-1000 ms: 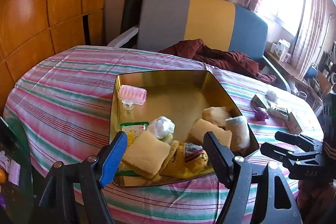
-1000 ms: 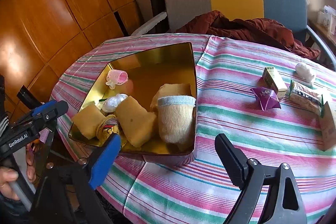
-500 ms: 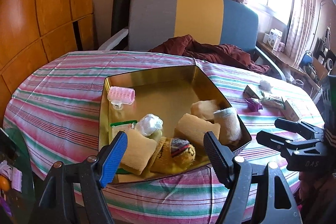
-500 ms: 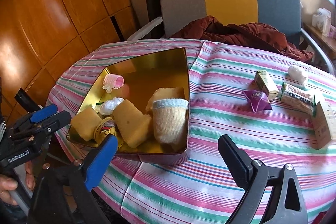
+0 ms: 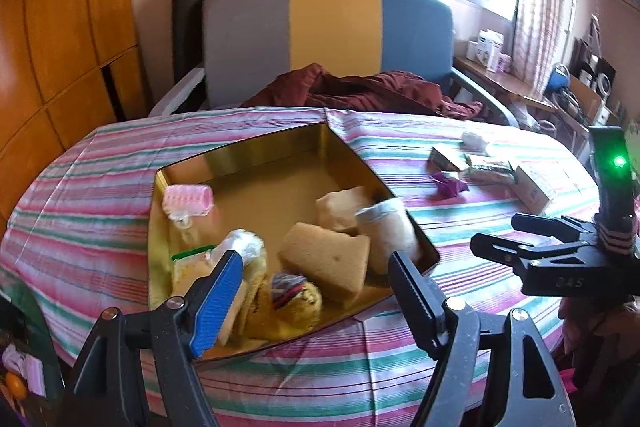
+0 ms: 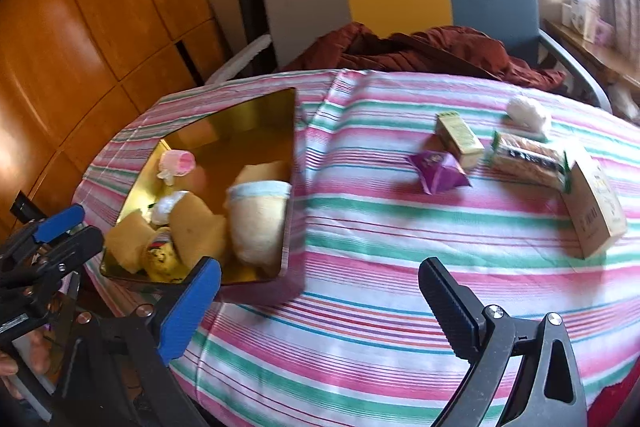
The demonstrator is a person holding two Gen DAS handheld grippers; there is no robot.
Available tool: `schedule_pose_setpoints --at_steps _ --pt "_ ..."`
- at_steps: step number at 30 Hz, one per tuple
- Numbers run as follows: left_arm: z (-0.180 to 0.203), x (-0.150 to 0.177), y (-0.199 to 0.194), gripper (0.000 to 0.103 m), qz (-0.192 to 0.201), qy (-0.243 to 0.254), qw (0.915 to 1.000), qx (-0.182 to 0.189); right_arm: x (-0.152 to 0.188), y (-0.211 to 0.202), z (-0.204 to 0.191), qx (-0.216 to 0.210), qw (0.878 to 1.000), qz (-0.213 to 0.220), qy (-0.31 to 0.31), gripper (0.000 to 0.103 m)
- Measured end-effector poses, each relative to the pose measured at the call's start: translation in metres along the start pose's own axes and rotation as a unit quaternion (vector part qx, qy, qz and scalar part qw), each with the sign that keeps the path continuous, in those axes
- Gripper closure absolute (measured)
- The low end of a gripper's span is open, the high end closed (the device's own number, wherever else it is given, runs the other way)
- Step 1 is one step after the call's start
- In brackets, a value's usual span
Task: Organize objects
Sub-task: 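Move both tools back toward the purple packet and small boxes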
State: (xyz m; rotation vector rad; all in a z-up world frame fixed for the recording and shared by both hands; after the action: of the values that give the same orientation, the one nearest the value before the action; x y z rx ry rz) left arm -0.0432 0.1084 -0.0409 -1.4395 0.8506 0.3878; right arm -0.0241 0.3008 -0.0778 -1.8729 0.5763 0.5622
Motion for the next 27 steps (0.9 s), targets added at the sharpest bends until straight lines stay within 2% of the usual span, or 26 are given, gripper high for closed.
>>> schedule_pose_setpoints --at_steps 11,21,27 --pt "0.060 -0.015 0.001 0.027 0.003 0.057 0.9955 0.076 0.002 -0.023 0.078 0.069 0.995 0.001 0.066 0.003" --pt "0.102 -0.024 0.009 0.027 -0.007 0.091 0.9895 0.112 -0.005 -0.058 0.148 0.132 0.985 0.004 0.115 0.003" --pt "0.125 -0.033 0.025 0.027 -0.032 0.090 0.9861 0.136 -0.015 -0.074 0.190 0.167 0.978 0.008 0.129 0.003"
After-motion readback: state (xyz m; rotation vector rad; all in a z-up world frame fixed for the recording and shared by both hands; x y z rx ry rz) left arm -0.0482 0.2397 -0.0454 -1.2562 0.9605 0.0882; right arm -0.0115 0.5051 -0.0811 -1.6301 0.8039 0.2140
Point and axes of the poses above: each gripper's, at about its wrist camera, not at the fingertips, and y roughly the way its jaws point, z to its right, x to its underside, the point moved 6 cm from there along y, roughly the way its jaws point, and after that the axes turned 8 degrees about -x, right-handed, at the moved point
